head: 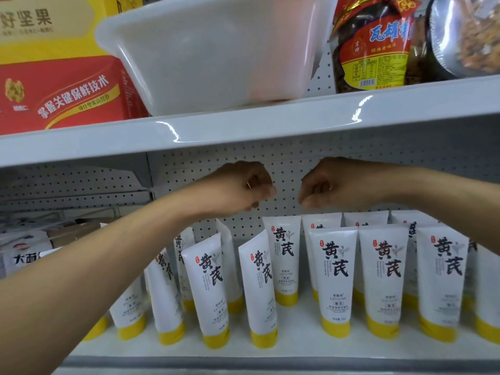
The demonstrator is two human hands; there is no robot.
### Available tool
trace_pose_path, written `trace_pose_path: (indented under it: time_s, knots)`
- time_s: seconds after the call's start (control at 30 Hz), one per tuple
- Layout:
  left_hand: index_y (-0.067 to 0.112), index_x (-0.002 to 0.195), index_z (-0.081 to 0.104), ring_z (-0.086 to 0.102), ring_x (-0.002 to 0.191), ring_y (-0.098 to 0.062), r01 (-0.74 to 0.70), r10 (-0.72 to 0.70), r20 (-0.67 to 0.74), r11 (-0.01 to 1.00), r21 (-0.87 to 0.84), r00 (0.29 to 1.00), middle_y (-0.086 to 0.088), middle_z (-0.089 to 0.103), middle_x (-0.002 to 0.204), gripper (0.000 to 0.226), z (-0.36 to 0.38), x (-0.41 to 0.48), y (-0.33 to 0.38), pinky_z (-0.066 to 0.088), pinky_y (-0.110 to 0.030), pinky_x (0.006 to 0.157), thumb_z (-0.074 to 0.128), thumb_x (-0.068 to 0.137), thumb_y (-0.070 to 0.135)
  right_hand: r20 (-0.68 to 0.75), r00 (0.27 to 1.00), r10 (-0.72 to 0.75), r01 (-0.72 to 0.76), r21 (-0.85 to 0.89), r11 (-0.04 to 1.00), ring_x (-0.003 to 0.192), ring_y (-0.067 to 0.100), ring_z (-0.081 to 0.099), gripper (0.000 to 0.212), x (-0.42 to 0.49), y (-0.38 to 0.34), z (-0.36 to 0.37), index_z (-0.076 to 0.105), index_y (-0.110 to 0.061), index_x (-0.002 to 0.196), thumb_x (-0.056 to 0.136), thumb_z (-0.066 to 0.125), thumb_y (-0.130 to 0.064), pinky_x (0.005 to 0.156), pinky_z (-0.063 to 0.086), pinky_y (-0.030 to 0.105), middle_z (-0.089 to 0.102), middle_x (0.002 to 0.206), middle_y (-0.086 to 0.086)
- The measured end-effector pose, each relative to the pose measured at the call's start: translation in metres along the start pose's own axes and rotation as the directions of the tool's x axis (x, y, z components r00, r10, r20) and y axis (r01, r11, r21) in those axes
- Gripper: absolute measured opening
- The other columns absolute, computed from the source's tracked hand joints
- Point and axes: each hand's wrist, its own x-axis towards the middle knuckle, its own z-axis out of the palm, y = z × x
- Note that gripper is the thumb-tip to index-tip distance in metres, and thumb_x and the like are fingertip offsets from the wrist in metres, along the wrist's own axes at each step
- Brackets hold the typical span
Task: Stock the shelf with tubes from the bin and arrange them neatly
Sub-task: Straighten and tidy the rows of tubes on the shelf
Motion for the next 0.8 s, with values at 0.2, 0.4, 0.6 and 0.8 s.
trace_pose_path:
  time_s: [0.2, 0.4, 0.6, 0.8]
  knots:
    - [0.023, 0.091, 0.068, 0.069, 0.067, -0.007, 0.121, -0.175, 0.153, 0.944, 0.306, 0.973, 0.004, 0.073, 0.076, 0.050, -0.007, -0.046, 0.037, 0.059, -0.032, 0.071, 0.049, 0.083, 0.068, 0.065, 0.996, -0.062, 0.062, 0.005, 0.998, 0.077, 0.011, 0.067, 0.038, -0.024, -0.015, -0.003, 0.073, -0.028, 0.085, 0.078, 0.055, -0.060, 0.076, 0.057, 0.037, 0.072, 0.081, -0.012]
    - [0.015, 0.086, 0.073, 0.071, 0.059, -0.008, 0.131, -0.199, 0.181, 0.934, 0.332, 0.963, 0.002, 0.074, 0.080, 0.027, 0.014, -0.052, 0.035, 0.061, -0.029, 0.064, 0.065, 0.088, 0.041, 0.210, 0.978, -0.015, 0.027, -0.054, 0.998, 0.075, 0.000, 0.067, 0.014, -0.038, -0.022, 0.010, 0.073, -0.027, 0.086, 0.089, 0.063, -0.038, 0.075, 0.057, 0.030, 0.073, 0.082, -0.019]
    - [0.026, 0.093, 0.076, 0.072, 0.067, -0.007, 0.098, -0.108, 0.143, 0.992, 0.075, 0.984, 0.010, 0.075, 0.084, 0.013, 0.028, -0.039, 0.024, 0.059, -0.026, 0.071, 0.065, 0.090, 0.031, 0.167, 0.986, -0.029, 0.034, -0.031, 0.999, 0.060, 0.008, 0.054, 0.015, -0.038, -0.016, 0.015, 0.070, -0.021, 0.079, 0.089, 0.064, -0.030, 0.061, 0.047, 0.034, 0.071, 0.076, -0.003]
    - [0.021, 0.100, 0.076, 0.074, 0.076, -0.015, 0.102, -0.087, 0.160, 0.990, -0.094, 0.983, 0.005, 0.076, 0.087, 0.015, 0.036, -0.030, 0.018, 0.061, -0.034, 0.076, 0.065, 0.091, 0.025, 0.179, 0.983, -0.045, 0.040, 0.027, 0.999, 0.071, 0.013, 0.065, 0.010, -0.039, -0.015, 0.015, 0.071, -0.024, 0.084, 0.090, 0.064, -0.028, 0.069, 0.053, 0.038, 0.073, 0.080, -0.008]
